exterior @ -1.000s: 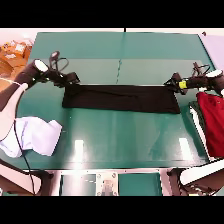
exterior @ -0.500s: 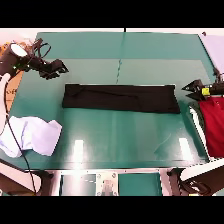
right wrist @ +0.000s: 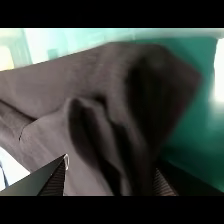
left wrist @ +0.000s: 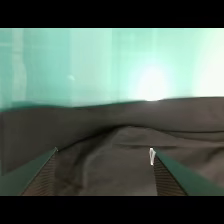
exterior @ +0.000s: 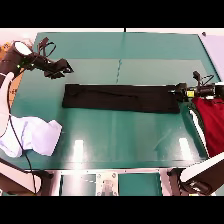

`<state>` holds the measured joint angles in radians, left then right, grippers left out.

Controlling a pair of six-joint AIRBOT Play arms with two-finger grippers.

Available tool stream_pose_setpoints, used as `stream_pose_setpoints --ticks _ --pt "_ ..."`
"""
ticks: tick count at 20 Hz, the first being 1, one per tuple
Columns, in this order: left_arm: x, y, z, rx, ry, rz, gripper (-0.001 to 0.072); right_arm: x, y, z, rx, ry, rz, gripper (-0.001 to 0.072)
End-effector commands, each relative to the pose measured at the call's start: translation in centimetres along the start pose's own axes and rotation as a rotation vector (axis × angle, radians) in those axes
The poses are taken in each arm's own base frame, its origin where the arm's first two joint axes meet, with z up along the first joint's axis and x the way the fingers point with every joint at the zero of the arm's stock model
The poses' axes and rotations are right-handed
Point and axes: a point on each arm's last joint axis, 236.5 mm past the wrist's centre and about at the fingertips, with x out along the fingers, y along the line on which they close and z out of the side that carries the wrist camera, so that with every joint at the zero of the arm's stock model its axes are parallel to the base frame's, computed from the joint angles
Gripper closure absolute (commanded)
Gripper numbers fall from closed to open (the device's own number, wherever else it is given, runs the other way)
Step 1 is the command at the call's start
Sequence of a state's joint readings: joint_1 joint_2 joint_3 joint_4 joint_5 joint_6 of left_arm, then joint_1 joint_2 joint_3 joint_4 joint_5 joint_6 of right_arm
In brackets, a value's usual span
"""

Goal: Fold the shirts.

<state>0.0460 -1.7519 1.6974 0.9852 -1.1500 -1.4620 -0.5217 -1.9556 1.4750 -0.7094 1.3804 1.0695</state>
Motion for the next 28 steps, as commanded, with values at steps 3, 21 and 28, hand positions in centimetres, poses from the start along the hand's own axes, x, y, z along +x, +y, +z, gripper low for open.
stream_pose_setpoints --ticks 3,21,28 --pt "0.6 -2.0 -0.8 0.017 0.025 -0.039 0.0099 2.0 1.9 -0.3 -0.047 0.037 0.017 0.0648" --pt "22.7 -28.5 -19.7 0.341 0.079 -0.323 0.0683 -11.7 28.7 -5.5 -0.39 -0.022 0.01 0.069" --pt "20.5 -27.8 -20.6 0.452 0.235 -0.358 0.0684 -10.6 29.3 -5.5 -0.394 -0.015 0.014 0.069"
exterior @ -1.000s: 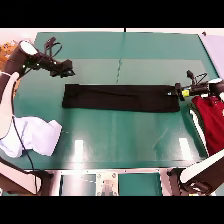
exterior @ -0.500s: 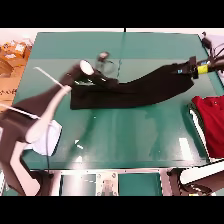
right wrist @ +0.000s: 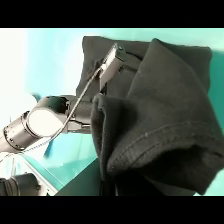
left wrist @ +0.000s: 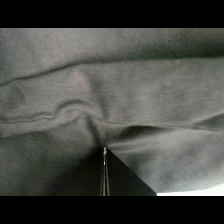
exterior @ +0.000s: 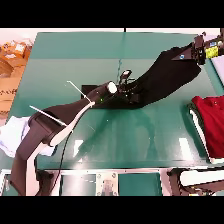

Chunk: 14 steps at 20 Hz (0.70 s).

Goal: Fold the shirts.

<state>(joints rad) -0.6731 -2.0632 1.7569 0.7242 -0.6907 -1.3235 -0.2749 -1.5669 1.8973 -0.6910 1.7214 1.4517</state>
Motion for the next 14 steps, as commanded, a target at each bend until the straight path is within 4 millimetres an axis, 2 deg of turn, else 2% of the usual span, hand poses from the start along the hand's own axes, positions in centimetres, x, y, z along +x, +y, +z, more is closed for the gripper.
stream_pose_setpoints --ticks 1,2,4,6,8,10,11,12,14 --pt "-3.0 0.4 -1.1 0.116 0.174 -0.015 0.0684 0.3 0.5 0.2 -0.001 -0.006 0.002 0.069" --pt "-5.3 1.5 -0.8 0.157 0.234 0.016 0.0684 0.6 0.9 0.3 -0.005 -0.005 0.006 0.069" --pt "-11.6 5.7 0.8 0.174 0.32 0.167 0.0684 1.7 2.0 0.4 0.007 0.0 0.015 0.069" --pt "-18.7 9.5 2.5 0.117 0.341 0.303 0.0684 3.8 4.4 0.6 -0.007 0.003 0.036 0.069" --pt "-24.6 12.5 3.8 0.021 0.297 0.384 0.0684 7.2 7.7 0.8 -0.025 -0.006 0.072 0.069" --pt "-29.8 15.2 5.3 -0.097 0.208 0.436 0.0683 11.8 10.5 0.7 -0.046 -0.014 0.11 0.069" --pt "-31.8 16.4 5.9 -0.127 0.169 0.453 0.0683 14.9 11.5 0.2 -0.044 -0.006 0.125 0.069" --pt "-33.7 17.6 6.2 -0.156 0.135 0.471 0.0684 18.2 12.2 -0.7 -0.038 0.008 0.135 0.069" --pt "-36.7 19.8 6.3 -0.208 0.094 0.497 0.0683 26.1 13.1 -3.0 -0.018 0.029 0.137 0.0689"
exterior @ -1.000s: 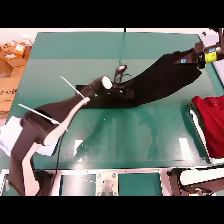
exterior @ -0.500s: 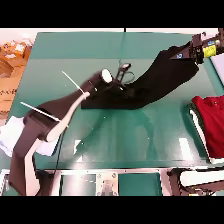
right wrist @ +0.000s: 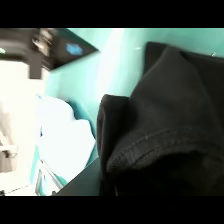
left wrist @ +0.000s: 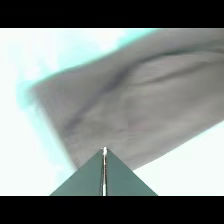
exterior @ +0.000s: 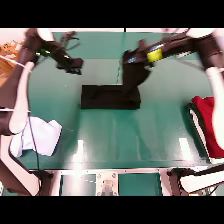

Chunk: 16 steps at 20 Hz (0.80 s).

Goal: Fold the shirts.

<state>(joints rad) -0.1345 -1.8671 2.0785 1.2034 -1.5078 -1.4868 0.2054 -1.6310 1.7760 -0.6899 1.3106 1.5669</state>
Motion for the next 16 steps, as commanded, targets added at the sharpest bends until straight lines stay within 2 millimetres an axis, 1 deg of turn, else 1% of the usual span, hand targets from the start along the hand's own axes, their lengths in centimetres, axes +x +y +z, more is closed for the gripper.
stream_pose_setpoints --ticks 1,2,3,4,5,6,7,8,9,11,12,13,15,16 --pt "-4.4 6.5 -0.6 -0.136 -0.034 0.066 0.0683 12.7 0.7 -2.0 0.022 -0.03 0.005 0.0689" --pt "-4.8 7.7 -0.8 -0.161 -0.034 0.071 0.0684 17.1 0.4 -3.1 0.025 -0.038 -0.002 0.0689" --pt "-5.1 8.6 -1.1 -0.18 -0.033 0.075 0.0684 20.9 0.3 -4.2 0.04 -0.052 0.002 0.0689" --pt "-5.4 9.2 -1.2 -0.189 -0.035 0.078 0.0684 24.4 0.7 -5.3 0.054 -0.08 0.026 0.0688" --pt "-5.6 9.7 -1.3 -0.199 -0.037 0.081 0.0684 26.9 1.1 -5.9 0.056 -0.116 0.045 0.0591" --pt "-5.7 10.1 -1.3 -0.206 -0.04 0.083 0.0684 28.3 0.9 -5.7 0.094 -0.158 0.052 0.0316" --pt "-5.8 10.3 -1.3 -0.209 -0.042 0.085 0.0684 28.4 0.7 -5.6 0.084 -0.166 0.049 0.0159" --pt "-5.8 10.4 -1.4 -0.197 -0.04 0.089 0.0684 27.7 0.4 -4.8 0.065 -0.17 0.047 0.0159" --pt "-5.8 10.3 -1.4 -0.181 -0.04 0.088 0.0683 26.5 -0.1 -4.1 0.075 -0.155 0.052 0.0159" --pt "-5.8 10.3 -1.3 -0.184 -0.042 0.088 0.0684 22.9 -1.4 -2.2 0.103 -0.116 0.066 0.0163" --pt "-5.8 10.3 -1.3 -0.184 -0.043 0.088 0.0684 20.7 -2.4 -1.4 0.12 -0.091 0.073 0.0408" --pt "-5.8 10.3 -1.3 -0.184 -0.043 0.088 0.0684 18.6 -3.6 -0.8 0.138 -0.063 0.078 0.0668" --pt "-5.8 10.3 -1.3 -0.184 -0.043 0.088 0.0684 13.8 -6.8 0.4 0.187 -0.021 0.078 0.0656" --pt "-5.8 10.3 -1.3 -0.184 -0.043 0.088 0.0684 11.3 -8.9 1.3 0.215 -0.037 0.06 0.0656"
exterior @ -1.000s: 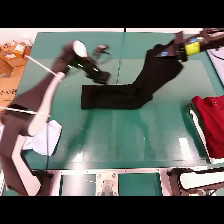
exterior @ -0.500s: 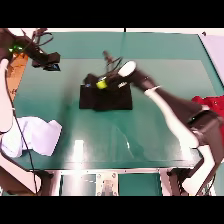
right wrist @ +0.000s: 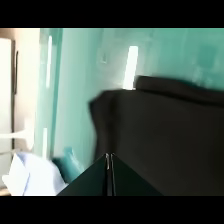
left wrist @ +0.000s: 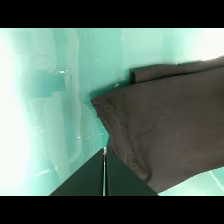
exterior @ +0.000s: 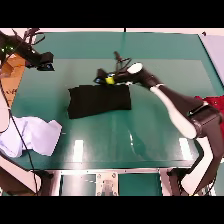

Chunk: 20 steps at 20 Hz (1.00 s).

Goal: Fold the shirts.

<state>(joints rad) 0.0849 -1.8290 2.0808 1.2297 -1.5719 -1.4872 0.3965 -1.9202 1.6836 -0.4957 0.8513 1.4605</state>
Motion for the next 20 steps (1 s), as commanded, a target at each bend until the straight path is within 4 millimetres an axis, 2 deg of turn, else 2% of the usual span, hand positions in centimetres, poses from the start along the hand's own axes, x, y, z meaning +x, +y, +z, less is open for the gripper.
stream_pose_setpoints --ticks 1,2,3,4,5,6,8,11,13,15,16,17,18,20 --pt "-0.1 0.2 0.0 0.0 -0.001 0.001 0.0684 -8.3 -5.0 3.0 0.074 0.008 -0.042 0.0655" --pt "-0.1 0.2 -0.1 -0.001 0.002 0.001 0.0683 -11.0 -7.4 3.8 0.079 -0.036 -0.097 0.0655" --pt "-0.1 0.2 -0.2 -0.002 0.006 0.001 0.0684 -13.4 -9.7 3.7 0.075 -0.057 -0.145 0.0651" --pt "-0.1 0.1 -0.2 -0.004 0.006 0.001 0.0684 -15.0 -11.8 3.0 0.096 -0.06 -0.175 0.0546" --pt "-0.1 0.1 -0.1 -0.004 0.005 0.001 0.0683 -16.0 -13.7 2.1 0.135 -0.05 -0.189 0.0217" --pt "-0.1 0.1 -0.1 -0.004 0.005 0.001 0.0683 -16.3 -15.3 1.1 0.146 -0.028 -0.199 0.0074" --pt "-0.1 0.1 -0.2 -0.004 0.006 0.001 0.0683 -15.4 -17.7 -1.0 0.171 0.016 -0.215 0.0075" --pt "-0.1 0.1 -0.2 -0.004 0.006 0.001 0.0684 -11.4 -18.3 -3.8 0.186 0.101 -0.21 0.0075" --pt "-0.1 0.1 -0.2 -0.004 0.006 0.001 0.0683 -7.9 -16.4 -4.8 0.166 0.114 -0.153 0.0074" --pt "-0.1 0.1 -0.2 -0.004 0.006 0.001 0.0684 -5.5 -13.6 -4.9 0.155 0.092 -0.084 0.0076" --pt "-0.1 0.1 -0.2 -0.003 0.006 0.001 0.0684 -4.9 -12.3 -4.8 0.149 0.088 -0.058 0.0082" --pt "-0.1 0.1 -0.2 -0.003 0.006 0.001 0.0684 -4.7 -11.0 -4.2 0.135 0.081 -0.034 0.0225" --pt "-0.1 0.1 -0.2 -0.003 0.006 0.001 0.0684 -4.8 -9.7 -3.5 0.123 0.073 -0.006 0.064" --pt "-0.1 0.1 -0.2 -0.001 0.007 0.001 0.0684 -5.8 -7.0 -1.4 0.089 0.051 0.05 0.0691"
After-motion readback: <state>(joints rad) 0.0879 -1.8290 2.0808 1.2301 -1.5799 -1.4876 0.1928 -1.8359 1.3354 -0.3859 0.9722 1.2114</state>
